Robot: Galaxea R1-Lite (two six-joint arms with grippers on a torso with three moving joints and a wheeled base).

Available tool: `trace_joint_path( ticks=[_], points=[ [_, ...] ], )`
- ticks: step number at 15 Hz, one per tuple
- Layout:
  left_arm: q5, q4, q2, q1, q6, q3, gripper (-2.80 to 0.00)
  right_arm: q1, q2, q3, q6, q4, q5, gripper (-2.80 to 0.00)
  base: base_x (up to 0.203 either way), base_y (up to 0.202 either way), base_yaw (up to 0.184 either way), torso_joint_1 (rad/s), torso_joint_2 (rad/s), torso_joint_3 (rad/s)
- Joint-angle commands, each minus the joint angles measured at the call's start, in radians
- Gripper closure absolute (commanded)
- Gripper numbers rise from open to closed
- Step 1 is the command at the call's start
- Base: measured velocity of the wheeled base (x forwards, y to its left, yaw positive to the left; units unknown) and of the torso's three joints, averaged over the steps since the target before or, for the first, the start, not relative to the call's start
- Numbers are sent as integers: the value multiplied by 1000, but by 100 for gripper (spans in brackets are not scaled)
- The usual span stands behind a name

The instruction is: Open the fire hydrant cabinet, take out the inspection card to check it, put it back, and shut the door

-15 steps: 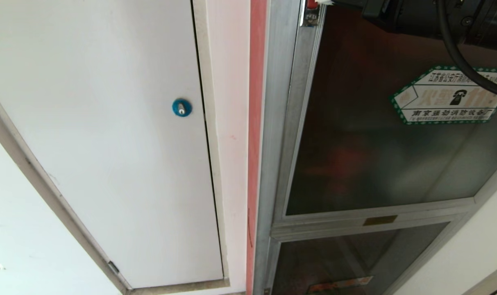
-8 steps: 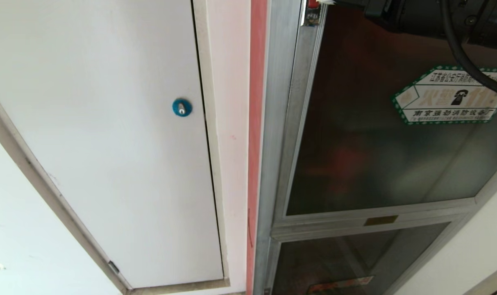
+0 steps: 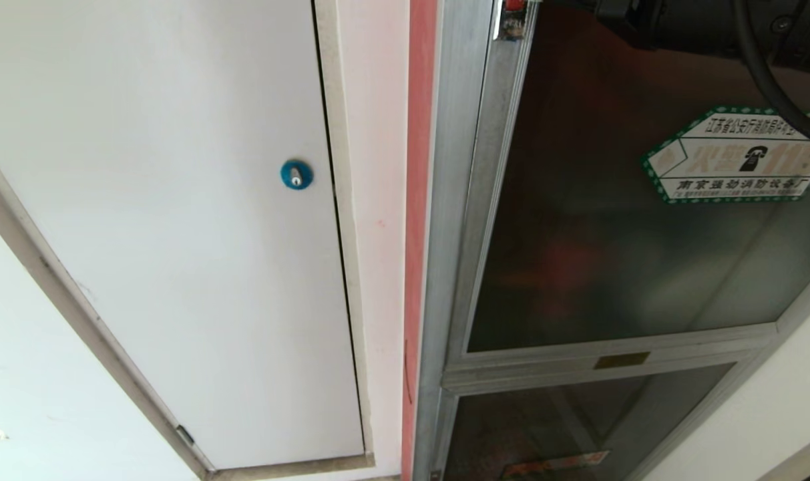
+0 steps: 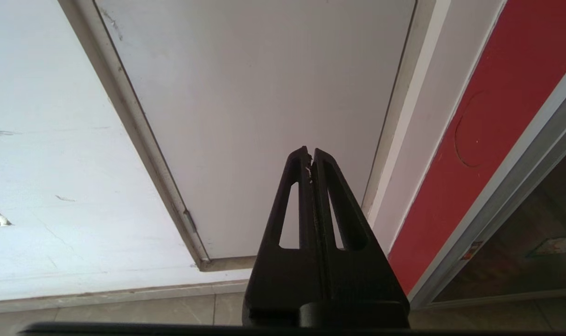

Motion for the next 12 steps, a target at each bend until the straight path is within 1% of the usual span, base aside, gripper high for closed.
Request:
trace_joint_path(
  ticks=[1, 6, 8, 12],
  points=[
    [0, 0, 1, 0, 0, 0, 0, 0, 0, 0, 1, -2, -10, 0, 0, 0, 0, 0, 0, 0],
    [0, 0, 1, -1, 0, 0, 0, -6, 30, 0, 3, -5, -22, 0, 0, 0, 0, 0, 0, 0],
    [0, 0, 1, 0, 0, 0, 0, -22, 35, 1, 8, -7, -34, 0, 0, 0, 0, 0, 0, 0],
    [0, 0, 1, 0, 0, 0, 0, -45, 28, 11, 11, -8, -35, 0, 0, 0, 0, 0, 0, 0]
  ],
)
